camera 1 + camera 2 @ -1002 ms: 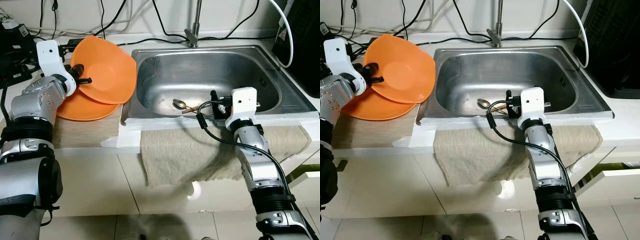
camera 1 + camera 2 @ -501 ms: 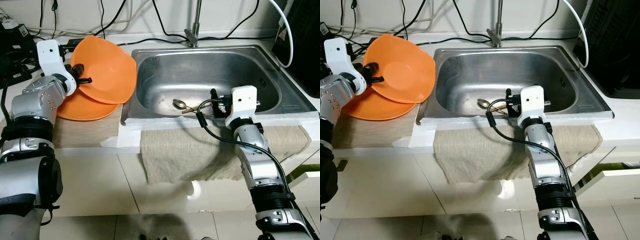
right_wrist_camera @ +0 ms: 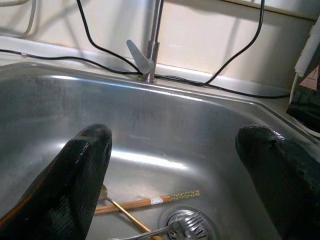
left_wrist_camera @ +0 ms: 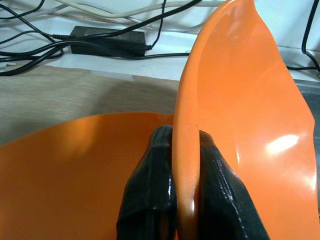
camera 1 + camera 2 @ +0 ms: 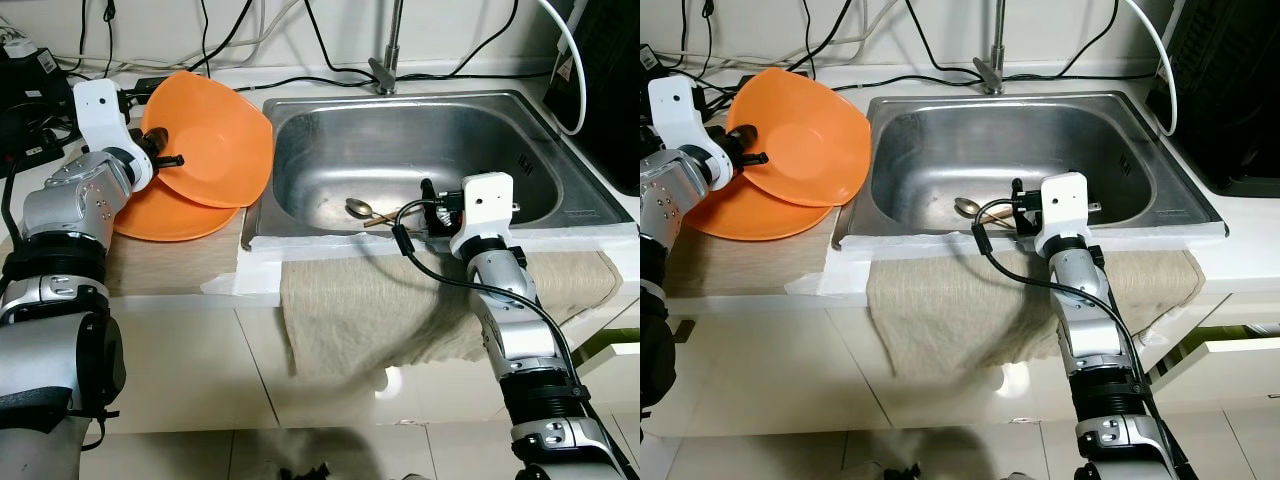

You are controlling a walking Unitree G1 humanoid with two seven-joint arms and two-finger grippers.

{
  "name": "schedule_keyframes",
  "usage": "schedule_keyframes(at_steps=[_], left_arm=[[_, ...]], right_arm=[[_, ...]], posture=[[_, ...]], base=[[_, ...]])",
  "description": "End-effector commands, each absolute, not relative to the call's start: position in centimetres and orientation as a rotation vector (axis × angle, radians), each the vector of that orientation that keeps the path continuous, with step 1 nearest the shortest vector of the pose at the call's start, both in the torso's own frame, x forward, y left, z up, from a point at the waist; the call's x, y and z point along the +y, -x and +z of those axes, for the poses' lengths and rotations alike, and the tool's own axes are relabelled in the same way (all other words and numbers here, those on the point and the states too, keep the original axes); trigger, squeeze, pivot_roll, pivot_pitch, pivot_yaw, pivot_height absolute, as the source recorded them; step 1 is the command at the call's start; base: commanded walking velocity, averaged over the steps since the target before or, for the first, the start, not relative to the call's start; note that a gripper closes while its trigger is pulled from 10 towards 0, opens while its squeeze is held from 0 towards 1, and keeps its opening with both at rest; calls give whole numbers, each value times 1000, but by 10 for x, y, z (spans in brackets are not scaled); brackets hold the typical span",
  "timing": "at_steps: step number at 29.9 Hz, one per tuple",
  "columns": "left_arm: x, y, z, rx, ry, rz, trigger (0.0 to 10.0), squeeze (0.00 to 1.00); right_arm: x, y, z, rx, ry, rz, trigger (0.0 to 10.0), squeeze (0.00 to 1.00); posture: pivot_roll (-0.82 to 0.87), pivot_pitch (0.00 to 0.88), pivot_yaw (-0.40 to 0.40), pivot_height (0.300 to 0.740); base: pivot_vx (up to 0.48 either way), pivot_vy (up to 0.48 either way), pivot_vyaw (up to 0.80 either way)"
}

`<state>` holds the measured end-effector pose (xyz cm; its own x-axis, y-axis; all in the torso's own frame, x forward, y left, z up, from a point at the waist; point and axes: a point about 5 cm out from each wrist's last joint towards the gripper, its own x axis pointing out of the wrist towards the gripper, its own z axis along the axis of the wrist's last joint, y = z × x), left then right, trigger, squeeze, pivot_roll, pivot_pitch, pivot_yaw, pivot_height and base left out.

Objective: Kitchen organization

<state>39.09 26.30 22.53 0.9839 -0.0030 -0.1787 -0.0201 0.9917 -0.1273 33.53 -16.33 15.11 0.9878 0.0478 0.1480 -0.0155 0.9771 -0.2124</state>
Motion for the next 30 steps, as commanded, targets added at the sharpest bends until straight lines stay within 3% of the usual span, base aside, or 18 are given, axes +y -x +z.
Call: schedule_keyframes(at_steps=[1, 30], left_arm=[[264, -390, 215, 231, 95, 27, 0, 0], [266, -387, 216, 228, 94, 24, 0, 0]], right_arm=[[-165, -336, 154, -165, 204, 35, 10000, 0], [-165, -330, 155, -175, 203, 36, 10000, 0]], posture=[[-32, 0, 39, 740], [-32, 0, 42, 740]], base=[[0, 0, 0], [0, 0, 0]])
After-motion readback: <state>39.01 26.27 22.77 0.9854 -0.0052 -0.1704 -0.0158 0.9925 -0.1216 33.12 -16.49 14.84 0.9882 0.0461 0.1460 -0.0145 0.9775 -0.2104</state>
